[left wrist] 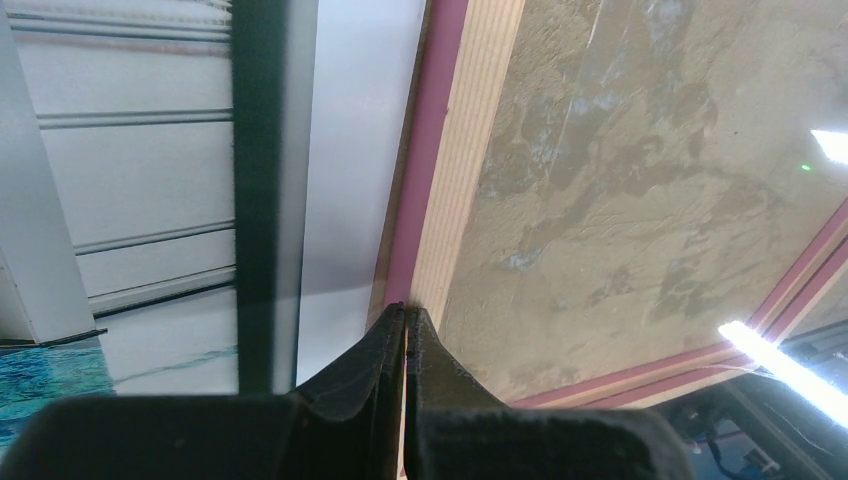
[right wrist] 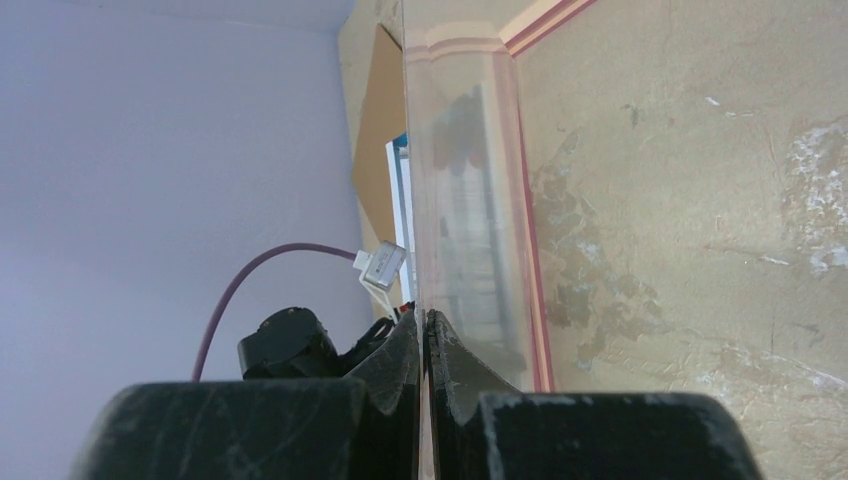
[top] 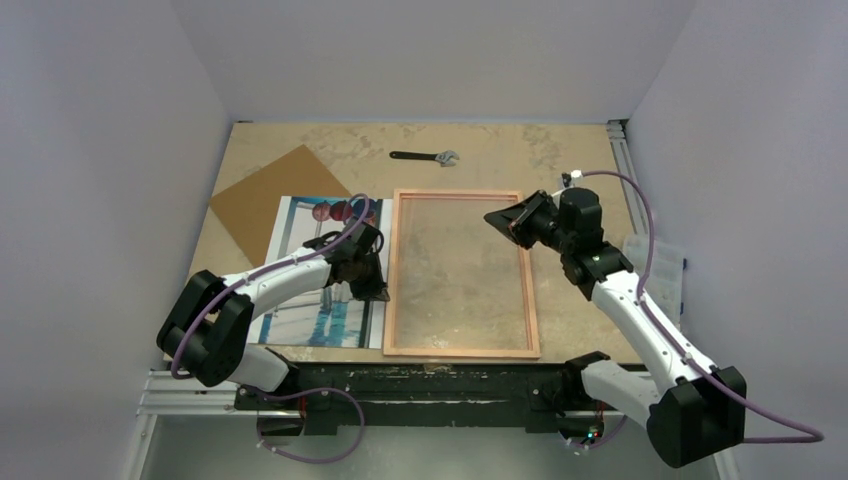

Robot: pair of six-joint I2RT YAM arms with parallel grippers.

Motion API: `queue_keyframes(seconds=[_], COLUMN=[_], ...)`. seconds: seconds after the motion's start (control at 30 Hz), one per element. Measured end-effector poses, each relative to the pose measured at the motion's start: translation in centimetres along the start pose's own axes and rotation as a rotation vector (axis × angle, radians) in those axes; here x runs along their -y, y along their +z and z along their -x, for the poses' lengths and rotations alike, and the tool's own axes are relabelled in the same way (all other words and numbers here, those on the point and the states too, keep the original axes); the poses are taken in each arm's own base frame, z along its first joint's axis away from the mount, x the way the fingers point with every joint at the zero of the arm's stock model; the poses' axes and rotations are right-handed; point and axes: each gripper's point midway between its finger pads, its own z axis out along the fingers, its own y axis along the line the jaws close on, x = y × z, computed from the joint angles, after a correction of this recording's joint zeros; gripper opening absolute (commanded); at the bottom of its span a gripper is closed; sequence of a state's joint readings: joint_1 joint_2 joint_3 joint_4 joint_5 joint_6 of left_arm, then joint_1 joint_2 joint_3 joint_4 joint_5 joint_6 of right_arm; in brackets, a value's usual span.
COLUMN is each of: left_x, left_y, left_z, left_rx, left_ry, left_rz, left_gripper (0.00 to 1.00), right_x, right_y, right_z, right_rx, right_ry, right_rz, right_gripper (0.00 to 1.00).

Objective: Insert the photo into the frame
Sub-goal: Place the photo frame item in the photo frame.

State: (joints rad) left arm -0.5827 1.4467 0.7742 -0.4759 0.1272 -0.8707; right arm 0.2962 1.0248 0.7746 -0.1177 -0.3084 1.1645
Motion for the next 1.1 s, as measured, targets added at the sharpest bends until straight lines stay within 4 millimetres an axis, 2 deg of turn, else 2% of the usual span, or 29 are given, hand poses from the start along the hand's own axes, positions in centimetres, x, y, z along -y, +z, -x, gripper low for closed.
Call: queue_keyframes(seconds=[0.53, 1.1], left_x=[0.0, 0.1], left_y=[0.0, 0.1], left_z=[0.0, -0.1], left_rx=[-0.006, -0.018], left_ry=[-0.001, -0.002], left_rz=[0.005, 0.006], left_gripper=[0.0, 0.0], right_x=[1.6, 1.6], right_y=[2.0, 2.2], right_z=[0.2, 0.0], right_rx=[-0.01, -0.017], right_ry=[0.012, -0.001], right_rz=[-0.047, -0.018], right_gripper=[0.0, 0.0])
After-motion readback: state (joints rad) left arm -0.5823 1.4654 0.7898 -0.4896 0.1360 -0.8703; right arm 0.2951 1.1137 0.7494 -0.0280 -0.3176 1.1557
